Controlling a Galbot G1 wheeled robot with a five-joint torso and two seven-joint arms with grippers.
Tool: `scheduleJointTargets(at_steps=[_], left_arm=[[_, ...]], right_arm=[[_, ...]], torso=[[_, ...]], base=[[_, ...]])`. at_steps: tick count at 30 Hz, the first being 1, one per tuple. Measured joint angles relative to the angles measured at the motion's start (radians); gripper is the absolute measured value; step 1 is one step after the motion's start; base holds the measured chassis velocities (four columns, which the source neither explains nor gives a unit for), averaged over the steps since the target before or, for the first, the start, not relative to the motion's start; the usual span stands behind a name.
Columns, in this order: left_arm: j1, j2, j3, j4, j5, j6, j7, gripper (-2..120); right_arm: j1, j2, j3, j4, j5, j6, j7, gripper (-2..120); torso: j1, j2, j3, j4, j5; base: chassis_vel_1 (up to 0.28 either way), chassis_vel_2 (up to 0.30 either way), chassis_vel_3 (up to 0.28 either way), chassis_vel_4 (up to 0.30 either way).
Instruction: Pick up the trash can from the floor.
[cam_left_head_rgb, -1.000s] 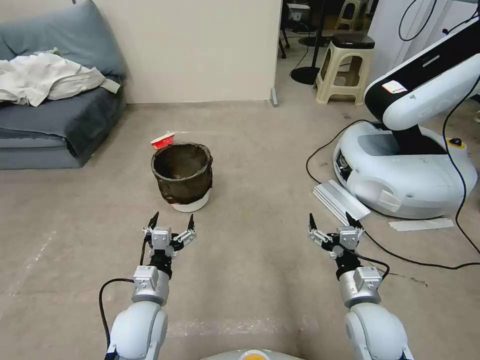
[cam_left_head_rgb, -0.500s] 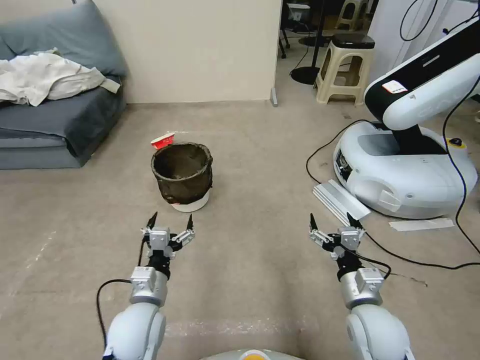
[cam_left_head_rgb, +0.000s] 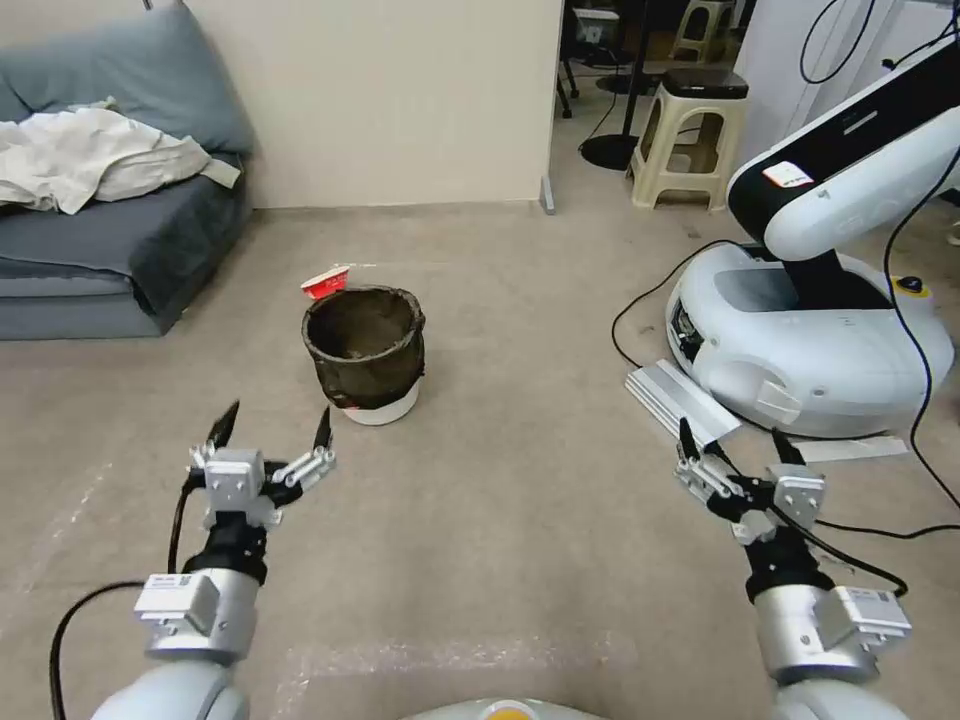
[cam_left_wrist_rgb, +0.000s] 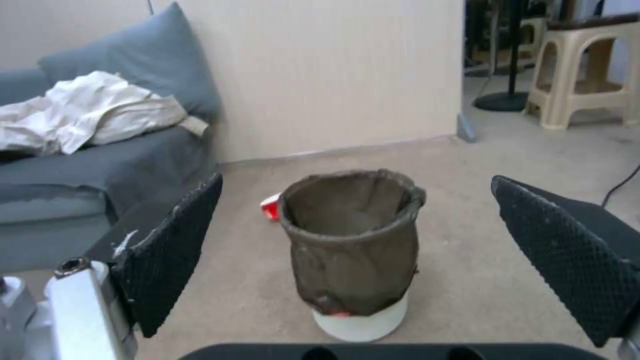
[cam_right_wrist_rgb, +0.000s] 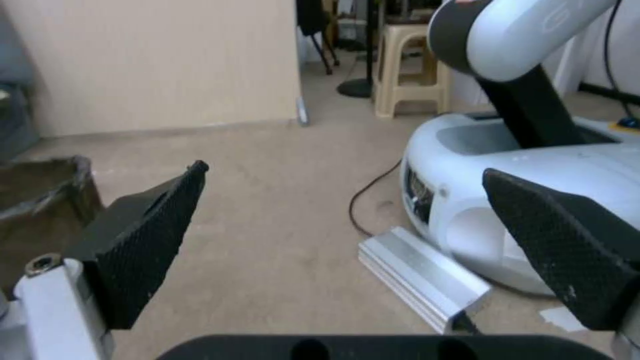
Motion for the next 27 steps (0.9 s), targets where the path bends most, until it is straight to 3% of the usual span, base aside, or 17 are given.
scheduleJointTargets(at_steps=[27], left_arm=[[-0.001,-0.007,0.015,0.001,0.016,-0.008,0.003,100]], right_arm=[[0.002,-0.001,-0.007,-0.004,-0.001,0.009,0.017,100]], torso=[[0.000,0.000,0.000,0.0000,0.0001]], base=[[0.000,0.000,0.000,0.000]])
